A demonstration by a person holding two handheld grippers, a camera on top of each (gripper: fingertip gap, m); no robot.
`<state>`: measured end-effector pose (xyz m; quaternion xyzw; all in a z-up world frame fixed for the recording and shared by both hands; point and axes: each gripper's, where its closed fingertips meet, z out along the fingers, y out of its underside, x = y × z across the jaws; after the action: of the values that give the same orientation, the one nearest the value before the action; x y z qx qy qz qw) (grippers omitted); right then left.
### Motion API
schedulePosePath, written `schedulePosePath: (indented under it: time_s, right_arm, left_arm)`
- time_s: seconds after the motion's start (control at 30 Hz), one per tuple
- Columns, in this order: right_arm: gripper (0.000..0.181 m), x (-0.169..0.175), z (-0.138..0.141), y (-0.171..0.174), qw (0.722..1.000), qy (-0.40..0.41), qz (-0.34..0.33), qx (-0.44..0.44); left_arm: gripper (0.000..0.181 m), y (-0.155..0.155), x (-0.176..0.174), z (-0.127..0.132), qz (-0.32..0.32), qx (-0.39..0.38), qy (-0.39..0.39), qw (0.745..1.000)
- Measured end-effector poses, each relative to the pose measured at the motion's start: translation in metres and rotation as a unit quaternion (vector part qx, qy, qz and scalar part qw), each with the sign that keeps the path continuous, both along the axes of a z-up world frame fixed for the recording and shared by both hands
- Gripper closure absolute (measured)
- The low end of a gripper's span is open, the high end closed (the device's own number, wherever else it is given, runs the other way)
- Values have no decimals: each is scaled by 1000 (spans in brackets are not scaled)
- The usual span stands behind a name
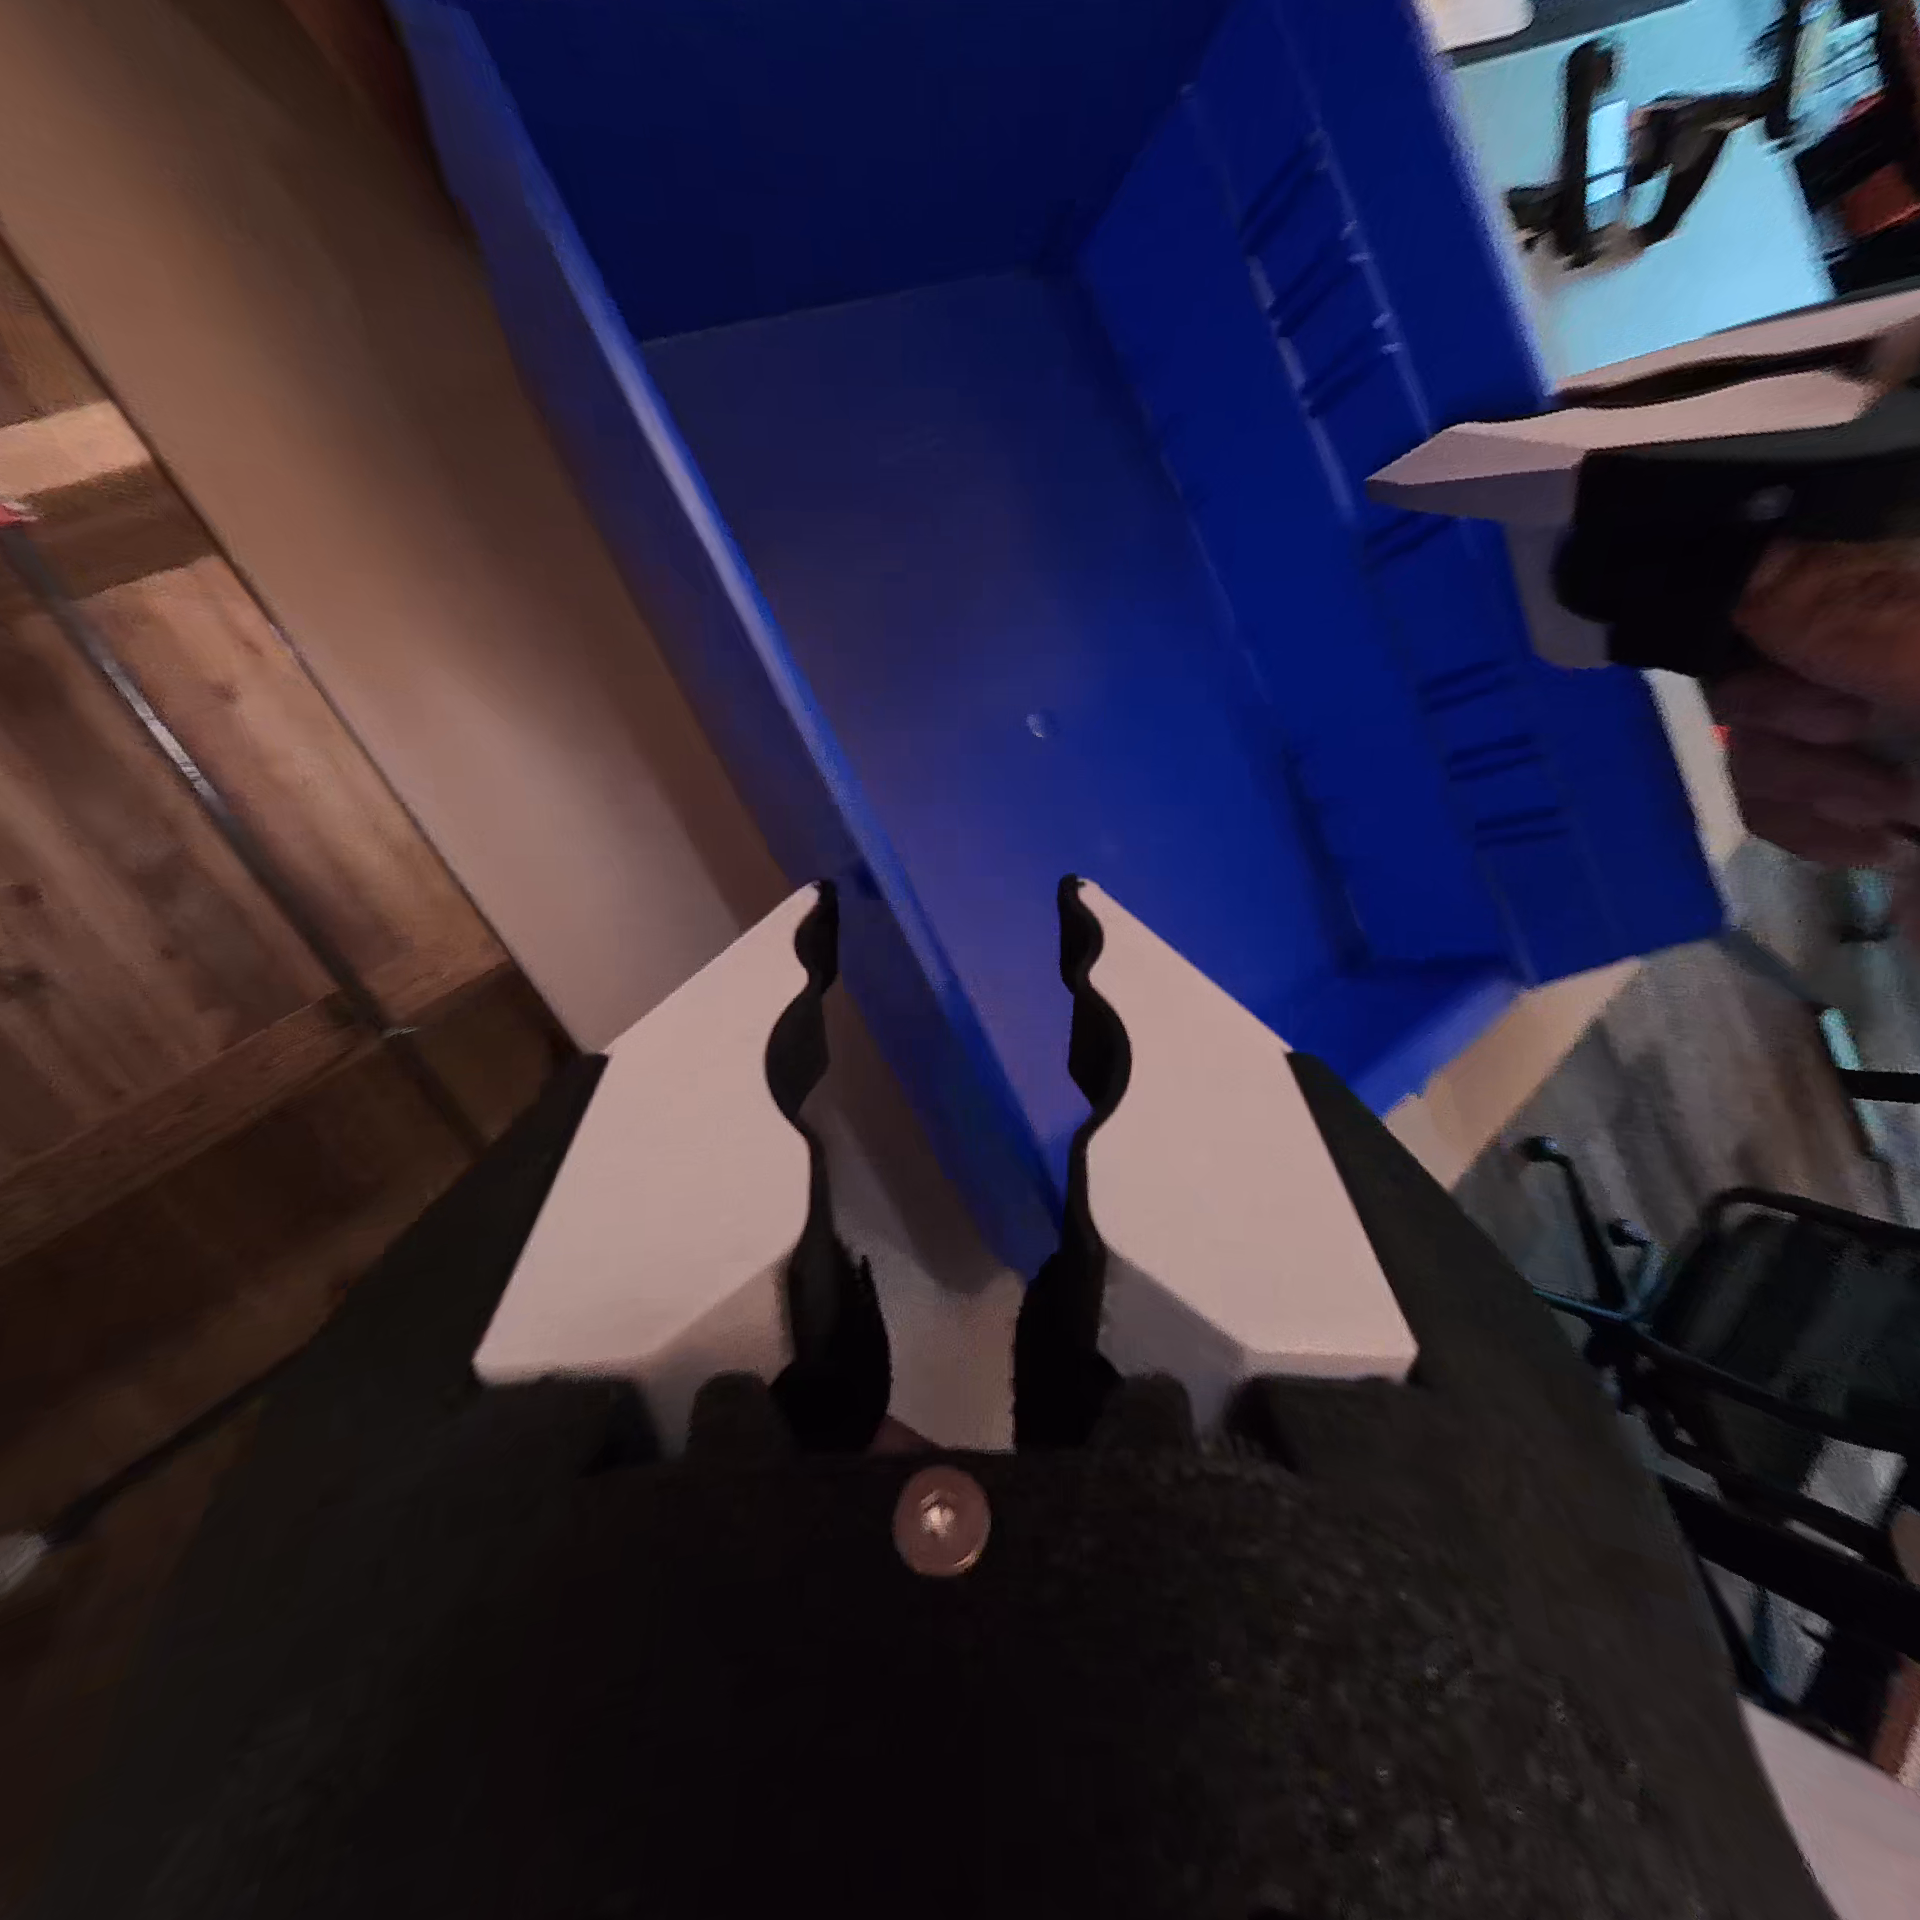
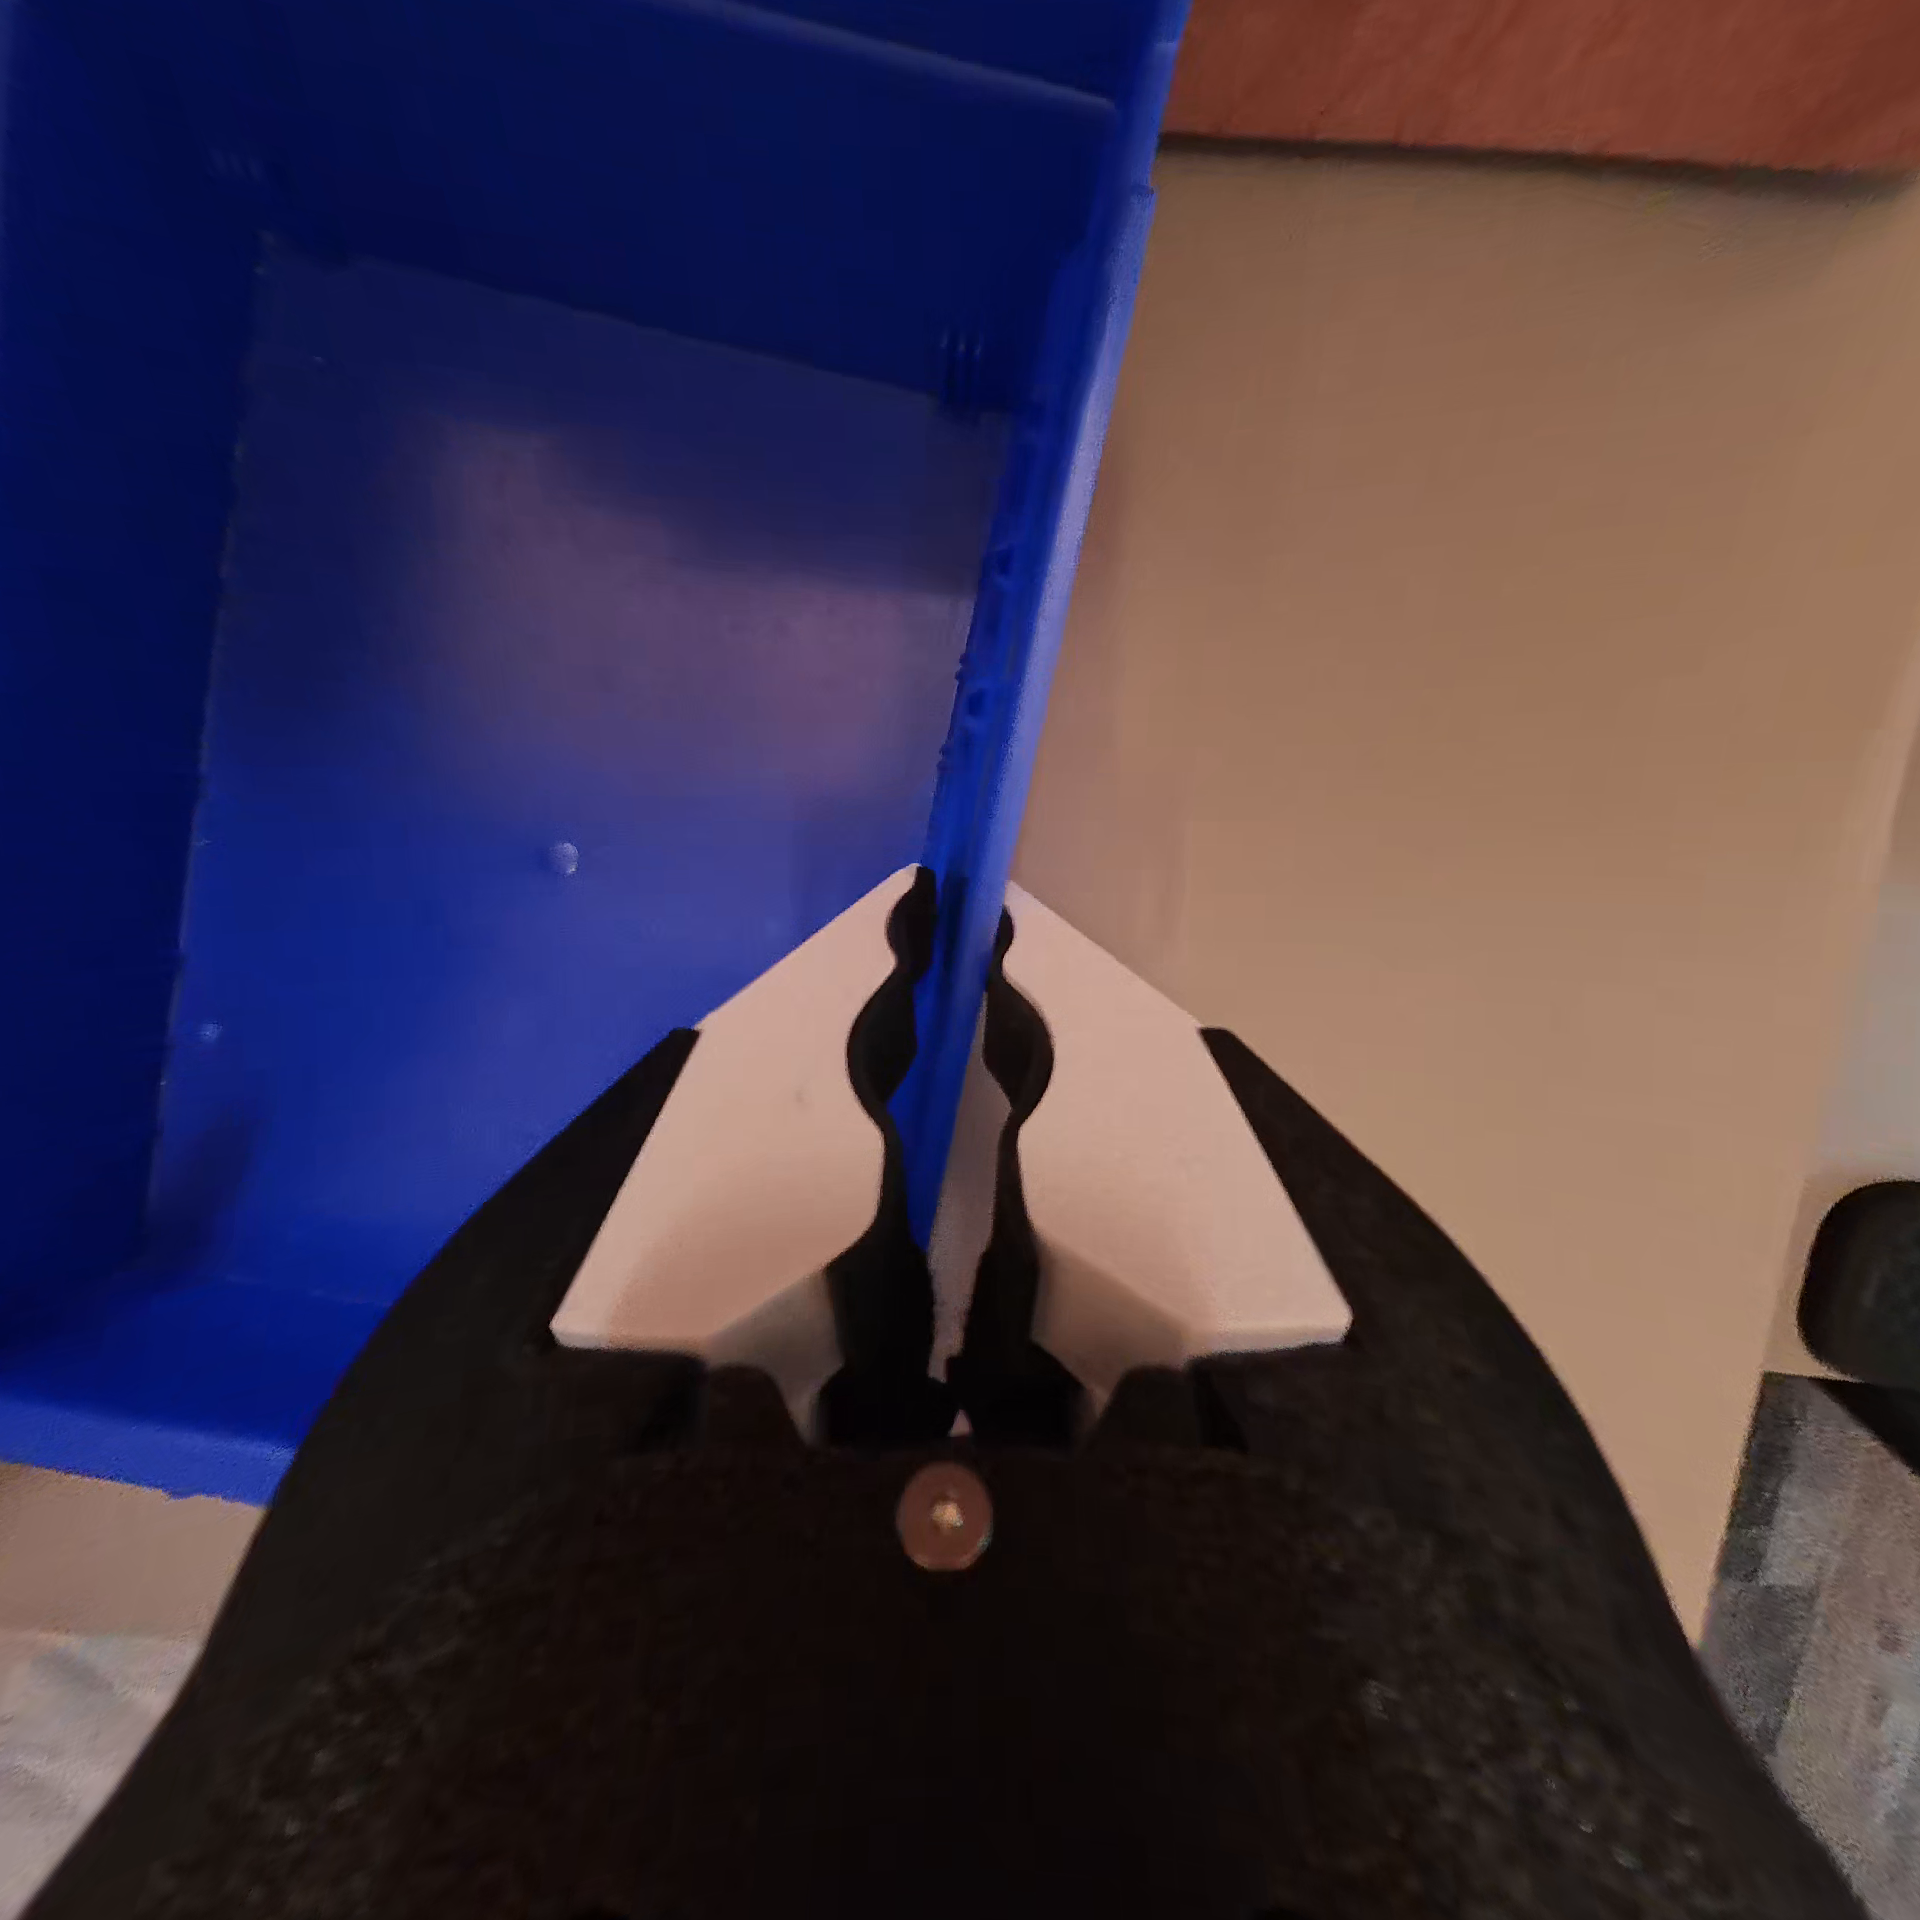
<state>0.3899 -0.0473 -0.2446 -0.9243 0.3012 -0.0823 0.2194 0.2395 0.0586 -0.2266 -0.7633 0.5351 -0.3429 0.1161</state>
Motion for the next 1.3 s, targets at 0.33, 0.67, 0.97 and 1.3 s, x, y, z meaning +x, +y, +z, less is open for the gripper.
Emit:
schedulePosePath:
  time_s: [0.33,0.67,0.97,1.3]
  right_arm:
    - [136,-76,107,27,972,-130,39,190]
    - [116,-238,3,68,994,-42,30,98]
    - [162,-232,-4,34,994,-26,-53,97]
    - [110,-280,90,98,920,-80,148,354]
  left_arm:
    - [137,178,-259,93,181,73,-112,974]
    - [138,289,-474,61,291,59,-74,952]
    - [138,302,-509,32,267,47,-46,962]
    - [138,278,-456,48,200,76,-135,967]
